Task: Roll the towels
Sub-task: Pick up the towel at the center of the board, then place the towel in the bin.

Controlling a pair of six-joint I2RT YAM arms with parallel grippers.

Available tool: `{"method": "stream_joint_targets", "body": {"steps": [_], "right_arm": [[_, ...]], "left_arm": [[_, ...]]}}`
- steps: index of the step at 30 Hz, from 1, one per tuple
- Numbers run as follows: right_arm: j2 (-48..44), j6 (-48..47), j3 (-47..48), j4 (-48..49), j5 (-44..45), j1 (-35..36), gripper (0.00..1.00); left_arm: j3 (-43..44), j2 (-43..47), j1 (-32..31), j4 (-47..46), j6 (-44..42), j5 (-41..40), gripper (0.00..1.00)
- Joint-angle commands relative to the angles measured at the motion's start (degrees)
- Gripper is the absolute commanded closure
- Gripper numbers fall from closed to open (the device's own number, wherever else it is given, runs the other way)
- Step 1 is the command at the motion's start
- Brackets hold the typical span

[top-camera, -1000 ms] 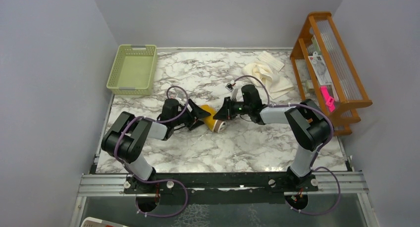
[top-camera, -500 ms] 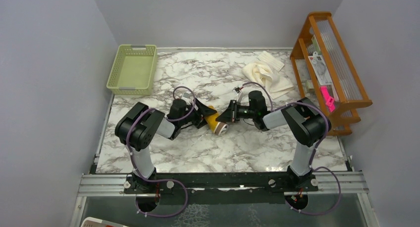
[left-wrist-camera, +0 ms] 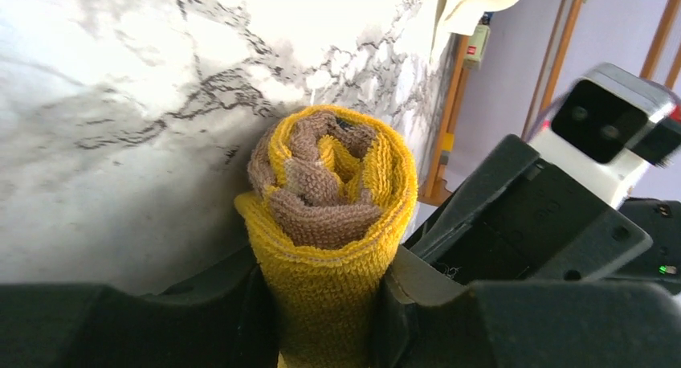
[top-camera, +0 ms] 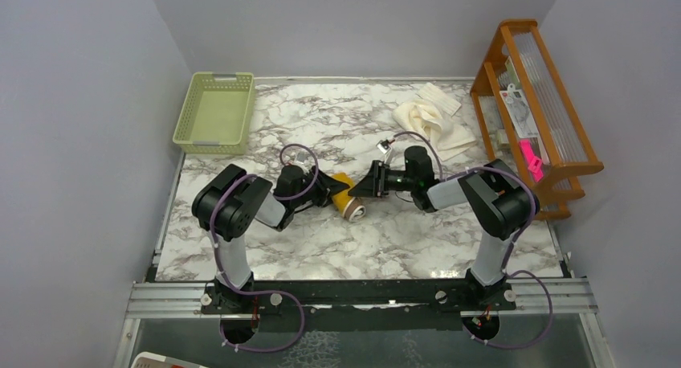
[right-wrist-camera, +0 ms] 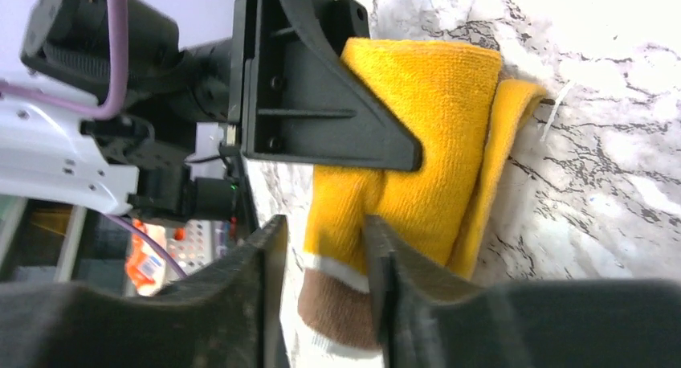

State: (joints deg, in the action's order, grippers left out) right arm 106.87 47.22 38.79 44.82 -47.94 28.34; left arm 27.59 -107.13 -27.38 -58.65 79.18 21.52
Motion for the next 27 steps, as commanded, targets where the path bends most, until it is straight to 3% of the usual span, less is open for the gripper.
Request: {"method": "stream_joint_targets", "body": {"steps": [1,5,11,15,21,27], "right_arm": [[-7.8,-7.8,1.8,-7.3,0.5,-1.2,0.53],[-16.6,-13.7,2.0,-17.4,5.7,-3.7,0.4],[-26.3,-20.1,3.9,-26.4,10.4,-5.8,0.39],[-29.2,-21.5,3.0,-27.7,9.8,-5.9,0.39],[-30.5,-20.5,-0.5,-25.8,6.6,-5.8,0.39],[-31.5,-19.9,-2.6,-24.1,5.3,-5.8,0.39]], "left_arm": [[3.7,4.7,2.3,8.2,-7.3,-1.7,0.7],[9.3,12.0,5.7,23.7,-16.1,-4.0,0.7],[15.8,18.1,15.3,34.3,-20.4,-2.6,0.69],[25.2,19.7,21.1,42.8,-24.6,-2.9,0.66],[40.5,15.3,32.2,47.4,-26.9,-0.8,0.65],[53.1,5.2,40.6,47.6,-24.5,0.0,0.65]]}}
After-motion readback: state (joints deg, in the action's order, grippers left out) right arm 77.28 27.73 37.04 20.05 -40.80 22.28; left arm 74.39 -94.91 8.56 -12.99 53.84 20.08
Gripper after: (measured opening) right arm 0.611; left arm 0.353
